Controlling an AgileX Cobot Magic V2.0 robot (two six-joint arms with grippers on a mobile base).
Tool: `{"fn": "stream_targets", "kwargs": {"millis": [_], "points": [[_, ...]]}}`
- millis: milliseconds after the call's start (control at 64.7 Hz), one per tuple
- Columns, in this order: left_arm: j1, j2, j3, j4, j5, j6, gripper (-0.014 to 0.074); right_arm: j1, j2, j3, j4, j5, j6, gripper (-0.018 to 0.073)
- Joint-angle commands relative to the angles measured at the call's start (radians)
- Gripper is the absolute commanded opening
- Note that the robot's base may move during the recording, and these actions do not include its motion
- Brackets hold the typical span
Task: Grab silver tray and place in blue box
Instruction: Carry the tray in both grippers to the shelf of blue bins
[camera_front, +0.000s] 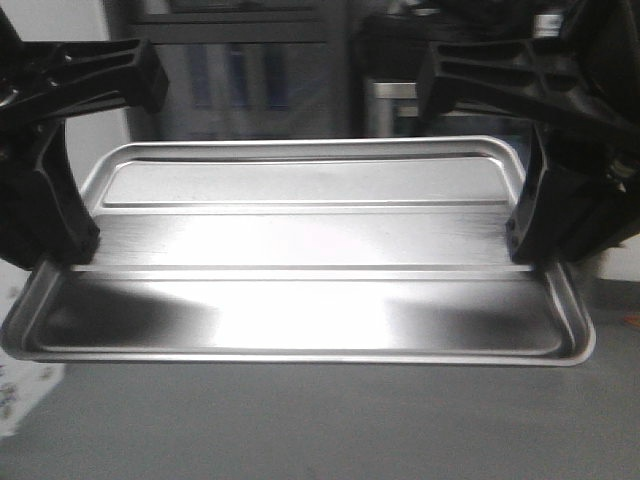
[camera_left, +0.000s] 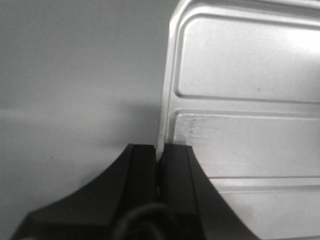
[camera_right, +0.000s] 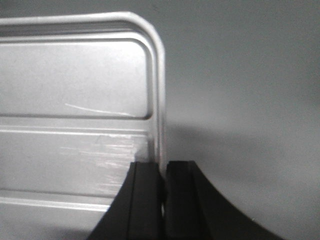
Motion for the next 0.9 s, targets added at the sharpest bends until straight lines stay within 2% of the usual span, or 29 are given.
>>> {"fn": "stream_targets", "kwargs": {"millis": [0,526,881], "points": [[-0.001,-0.02,-0.026,0.044,0.031,-0.015,-0.0104,-0.006,-0.022,-0.019,-0.056,0.045,-0.003,0.0058],[-0.001,-0.02,-0.026,0.042,0.031,-0.015,-0.0104,-0.006,-0.022,-0.019,-0.056,0.057,-0.003,0.0058],[-0.001,-0.02,-0.026,0.042,0.031,-0.015,-0.0104,-0.006,-0.022,-0.019,-0.056,0.122,-0.003,0.0058]]}}
